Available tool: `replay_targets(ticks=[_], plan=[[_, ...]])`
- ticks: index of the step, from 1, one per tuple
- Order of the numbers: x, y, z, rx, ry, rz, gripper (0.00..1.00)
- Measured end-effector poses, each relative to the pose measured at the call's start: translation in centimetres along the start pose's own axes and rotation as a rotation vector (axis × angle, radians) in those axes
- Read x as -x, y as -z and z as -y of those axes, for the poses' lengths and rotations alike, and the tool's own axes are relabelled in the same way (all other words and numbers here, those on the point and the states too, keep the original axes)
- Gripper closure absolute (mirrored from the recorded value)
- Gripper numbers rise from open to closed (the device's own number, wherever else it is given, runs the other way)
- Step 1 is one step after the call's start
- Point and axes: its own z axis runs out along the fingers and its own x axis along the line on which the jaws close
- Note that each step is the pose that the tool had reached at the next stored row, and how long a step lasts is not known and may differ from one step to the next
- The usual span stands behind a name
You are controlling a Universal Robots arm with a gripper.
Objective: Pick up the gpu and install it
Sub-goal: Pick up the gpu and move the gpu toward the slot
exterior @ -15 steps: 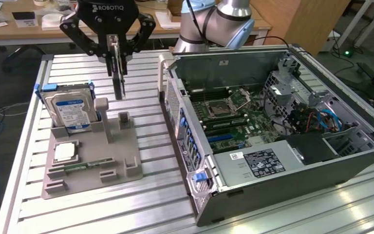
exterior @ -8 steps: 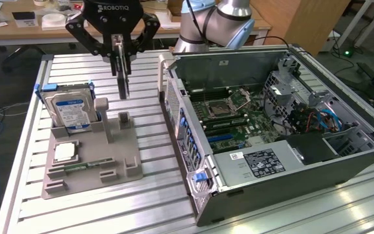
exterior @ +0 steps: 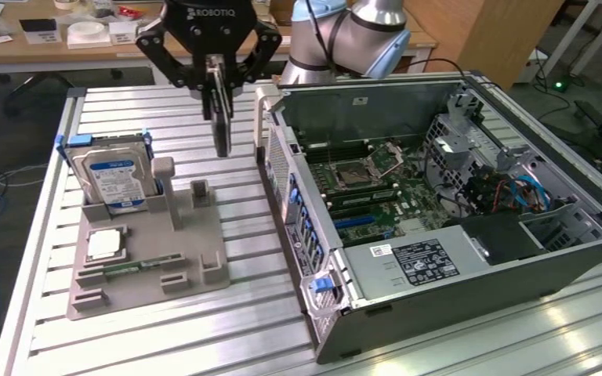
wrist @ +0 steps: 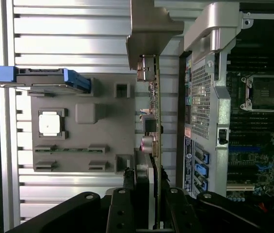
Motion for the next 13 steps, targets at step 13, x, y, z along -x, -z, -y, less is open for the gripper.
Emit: replay_targets(ticks=[13], plan=[[3.3,-0.08,-0.03,0.0000,0.000,0.0000,0.72]])
